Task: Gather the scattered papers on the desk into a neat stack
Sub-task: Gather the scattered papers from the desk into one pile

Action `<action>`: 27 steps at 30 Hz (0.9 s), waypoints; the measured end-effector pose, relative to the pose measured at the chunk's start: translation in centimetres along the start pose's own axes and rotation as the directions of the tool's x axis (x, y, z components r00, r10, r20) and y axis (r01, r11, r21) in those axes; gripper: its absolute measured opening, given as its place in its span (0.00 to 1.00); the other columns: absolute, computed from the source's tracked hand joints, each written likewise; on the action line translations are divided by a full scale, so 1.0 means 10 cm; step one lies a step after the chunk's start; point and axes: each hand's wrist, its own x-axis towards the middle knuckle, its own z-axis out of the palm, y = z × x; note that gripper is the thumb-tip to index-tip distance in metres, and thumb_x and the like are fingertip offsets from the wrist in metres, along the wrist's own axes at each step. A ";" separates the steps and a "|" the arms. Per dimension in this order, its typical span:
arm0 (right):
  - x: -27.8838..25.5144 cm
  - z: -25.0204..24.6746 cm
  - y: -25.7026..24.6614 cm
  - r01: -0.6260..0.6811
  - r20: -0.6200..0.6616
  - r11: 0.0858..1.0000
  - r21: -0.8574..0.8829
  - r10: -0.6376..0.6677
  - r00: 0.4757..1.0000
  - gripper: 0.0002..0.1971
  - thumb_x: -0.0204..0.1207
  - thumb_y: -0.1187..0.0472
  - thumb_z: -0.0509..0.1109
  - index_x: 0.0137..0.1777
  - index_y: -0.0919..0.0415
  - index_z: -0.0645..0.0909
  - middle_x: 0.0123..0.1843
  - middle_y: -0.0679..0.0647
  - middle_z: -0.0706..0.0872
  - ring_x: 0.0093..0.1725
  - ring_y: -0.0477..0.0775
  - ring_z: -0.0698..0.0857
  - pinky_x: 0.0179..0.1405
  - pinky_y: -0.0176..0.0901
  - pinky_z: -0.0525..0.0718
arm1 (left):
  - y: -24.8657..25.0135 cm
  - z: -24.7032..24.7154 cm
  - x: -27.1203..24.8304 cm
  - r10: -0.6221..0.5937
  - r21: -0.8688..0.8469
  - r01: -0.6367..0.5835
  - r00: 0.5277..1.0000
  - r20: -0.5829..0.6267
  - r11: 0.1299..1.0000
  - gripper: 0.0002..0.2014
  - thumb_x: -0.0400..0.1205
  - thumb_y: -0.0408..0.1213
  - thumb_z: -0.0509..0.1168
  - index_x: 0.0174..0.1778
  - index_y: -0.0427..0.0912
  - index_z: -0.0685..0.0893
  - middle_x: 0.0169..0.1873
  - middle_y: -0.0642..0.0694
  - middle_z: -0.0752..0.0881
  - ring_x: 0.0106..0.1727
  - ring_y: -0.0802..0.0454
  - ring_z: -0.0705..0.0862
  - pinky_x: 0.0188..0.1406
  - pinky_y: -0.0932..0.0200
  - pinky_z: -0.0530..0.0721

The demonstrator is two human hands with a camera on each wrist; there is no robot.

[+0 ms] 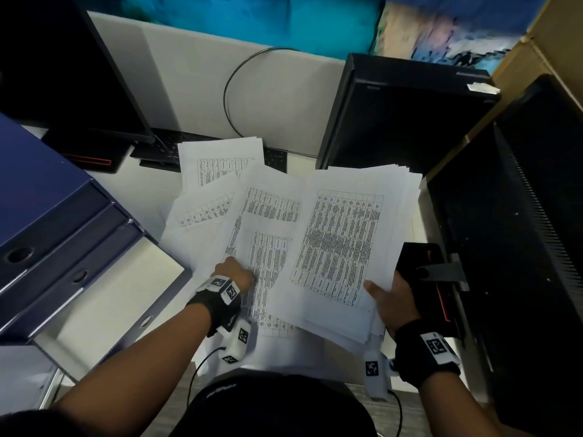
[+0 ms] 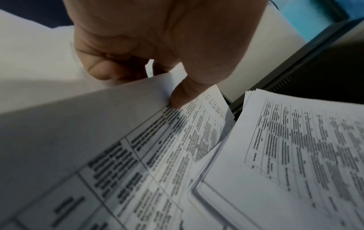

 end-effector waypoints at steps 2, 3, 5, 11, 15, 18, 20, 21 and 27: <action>0.00 -0.01 -0.02 0.004 -0.001 1.000 0.012 -0.004 1.000 0.17 0.77 0.77 0.68 0.63 0.63 0.80 0.50 0.46 0.87 0.51 0.50 0.87 0.52 0.44 0.84 | 0.03 -0.08 -0.01 0.081 -0.005 -0.081 0.996 -0.030 0.997 0.13 0.78 0.43 0.65 0.51 0.36 0.79 0.48 0.39 0.86 0.47 0.38 0.86 0.41 0.55 0.81; 0.00 -0.01 -0.03 0.004 0.002 1.000 0.019 -0.004 1.000 0.17 0.78 0.77 0.67 0.63 0.62 0.80 0.50 0.46 0.87 0.51 0.48 0.86 0.50 0.42 0.84 | 0.02 -0.11 -0.01 0.111 -0.023 -0.112 0.992 -0.057 0.993 0.09 0.79 0.40 0.63 0.49 0.38 0.76 0.46 0.39 0.85 0.43 0.39 0.84 0.39 0.54 0.79; 0.01 -0.01 -0.05 0.003 0.005 1.000 0.027 -0.003 1.000 0.16 0.78 0.77 0.67 0.61 0.59 0.80 0.50 0.46 0.87 0.51 0.46 0.86 0.49 0.41 0.83 | 0.03 -0.20 -0.04 0.154 -0.111 -0.166 0.982 -0.104 0.980 0.06 0.82 0.36 0.60 0.52 0.41 0.72 0.43 0.38 0.83 0.38 0.41 0.80 0.38 0.54 0.75; 0.02 -0.06 -0.08 0.017 0.011 1.000 0.016 -0.017 1.000 0.16 0.78 0.76 0.67 0.61 0.59 0.80 0.50 0.44 0.87 0.50 0.44 0.85 0.46 0.37 0.81 | 0.18 -0.74 -0.17 0.243 -0.248 -0.343 0.901 -0.359 0.906 0.17 0.84 0.30 0.60 0.69 0.45 0.76 0.56 0.37 0.86 0.47 0.42 0.82 0.50 0.57 0.77; 0.06 -0.08 -0.07 0.018 0.005 1.000 0.016 -0.018 1.000 0.17 0.78 0.77 0.67 0.62 0.61 0.81 0.50 0.46 0.88 0.51 0.46 0.86 0.47 0.39 0.82 | 0.35 -1.29 -0.34 0.202 -0.321 -0.425 0.814 -0.544 0.847 0.13 0.84 0.32 0.63 0.64 0.46 0.80 0.50 0.45 0.87 0.47 0.43 0.86 0.52 0.52 0.84; 0.07 -0.07 -0.08 0.024 0.008 1.000 -0.004 -0.024 1.000 0.17 0.78 0.76 0.68 0.63 0.62 0.81 0.51 0.46 0.88 0.52 0.46 0.86 0.51 0.42 0.82 | 0.48 -1.68 -0.47 0.211 -0.472 -0.550 0.775 -0.595 0.689 0.13 0.83 0.30 0.66 0.62 0.42 0.82 0.50 0.49 0.87 0.45 0.51 0.86 0.45 0.61 0.83; 0.09 -0.04 -0.08 0.020 0.018 1.000 -0.004 -0.020 1.000 0.16 0.78 0.75 0.68 0.63 0.62 0.80 0.50 0.47 0.87 0.51 0.47 0.86 0.50 0.42 0.82 | 0.56 -1.87 -0.56 0.286 -0.634 -0.627 0.776 -0.563 0.452 0.12 0.82 0.27 0.67 0.61 0.40 0.83 0.54 0.46 0.89 0.50 0.52 0.89 0.50 0.60 0.86; 0.09 -0.02 -0.10 0.022 0.025 1.000 -0.004 -0.022 0.999 0.15 0.78 0.75 0.68 0.62 0.62 0.80 0.50 0.48 0.88 0.50 0.49 0.87 0.47 0.40 0.82 | 0.59 -1.91 -0.56 0.316 -0.678 -0.629 0.777 -0.544 0.380 0.11 0.82 0.27 0.67 0.59 0.39 0.84 0.54 0.44 0.90 0.52 0.50 0.89 0.52 0.57 0.87; 0.02 0.12 -0.29 0.068 0.147 0.995 0.076 -0.079 0.986 0.16 0.77 0.76 0.69 0.57 0.55 0.82 0.48 0.46 0.91 0.45 0.41 0.90 0.46 0.36 0.87 | 0.69 -1.36 -0.30 0.423 -0.684 -0.490 0.861 -0.283 0.540 0.13 0.77 0.43 0.69 0.57 0.48 0.87 0.56 0.46 0.90 0.58 0.43 0.88 0.63 0.36 0.83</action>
